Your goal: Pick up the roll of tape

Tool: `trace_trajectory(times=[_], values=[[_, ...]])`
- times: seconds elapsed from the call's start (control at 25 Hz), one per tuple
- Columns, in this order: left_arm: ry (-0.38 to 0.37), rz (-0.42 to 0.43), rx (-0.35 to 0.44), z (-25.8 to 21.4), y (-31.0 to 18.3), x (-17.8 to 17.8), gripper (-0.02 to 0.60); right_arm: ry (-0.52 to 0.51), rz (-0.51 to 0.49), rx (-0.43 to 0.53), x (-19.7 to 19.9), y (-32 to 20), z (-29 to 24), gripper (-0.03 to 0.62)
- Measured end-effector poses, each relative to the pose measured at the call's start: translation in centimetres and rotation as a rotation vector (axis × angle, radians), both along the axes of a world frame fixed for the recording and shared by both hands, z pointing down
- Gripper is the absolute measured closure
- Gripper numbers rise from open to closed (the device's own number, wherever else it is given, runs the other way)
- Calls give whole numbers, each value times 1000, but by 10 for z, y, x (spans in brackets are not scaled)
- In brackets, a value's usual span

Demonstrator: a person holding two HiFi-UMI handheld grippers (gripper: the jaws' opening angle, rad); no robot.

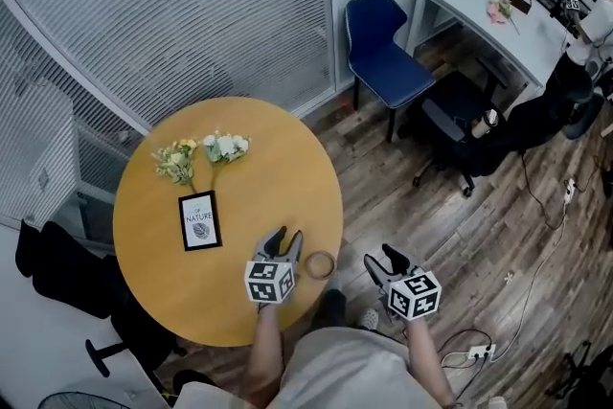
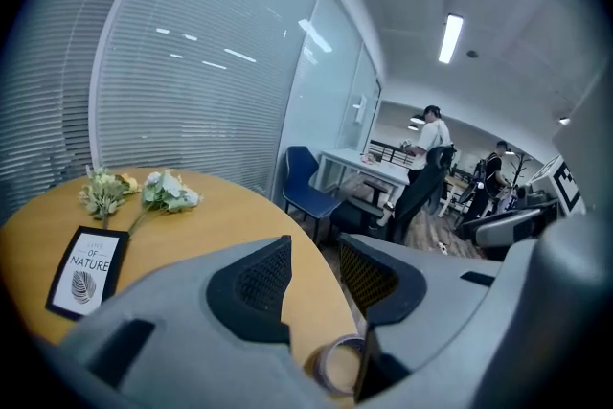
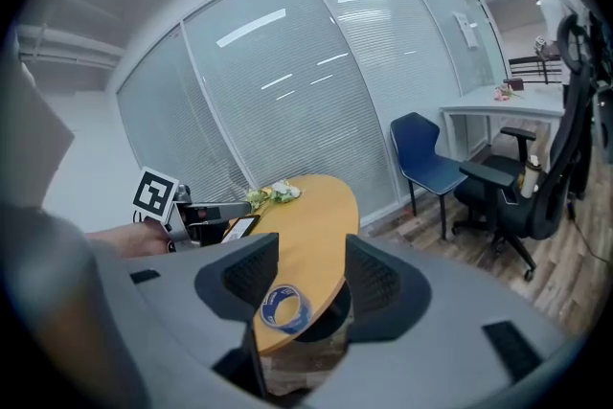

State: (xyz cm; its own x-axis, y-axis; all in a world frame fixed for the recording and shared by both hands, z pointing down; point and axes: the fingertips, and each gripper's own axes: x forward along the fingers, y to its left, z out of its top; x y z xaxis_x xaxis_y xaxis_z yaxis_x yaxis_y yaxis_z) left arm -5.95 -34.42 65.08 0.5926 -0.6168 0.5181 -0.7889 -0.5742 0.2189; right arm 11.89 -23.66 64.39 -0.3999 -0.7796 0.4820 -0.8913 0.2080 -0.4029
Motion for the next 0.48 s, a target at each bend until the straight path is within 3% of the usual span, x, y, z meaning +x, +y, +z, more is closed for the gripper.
trace_trajectory(times=[0.28,0.48], values=[[-78,153,-104,60,23,22,434,26,4,-40,2,-12,12,388],[-106,215,-195,104,45,26,434,42,4,-59,-4,-17,16,388]])
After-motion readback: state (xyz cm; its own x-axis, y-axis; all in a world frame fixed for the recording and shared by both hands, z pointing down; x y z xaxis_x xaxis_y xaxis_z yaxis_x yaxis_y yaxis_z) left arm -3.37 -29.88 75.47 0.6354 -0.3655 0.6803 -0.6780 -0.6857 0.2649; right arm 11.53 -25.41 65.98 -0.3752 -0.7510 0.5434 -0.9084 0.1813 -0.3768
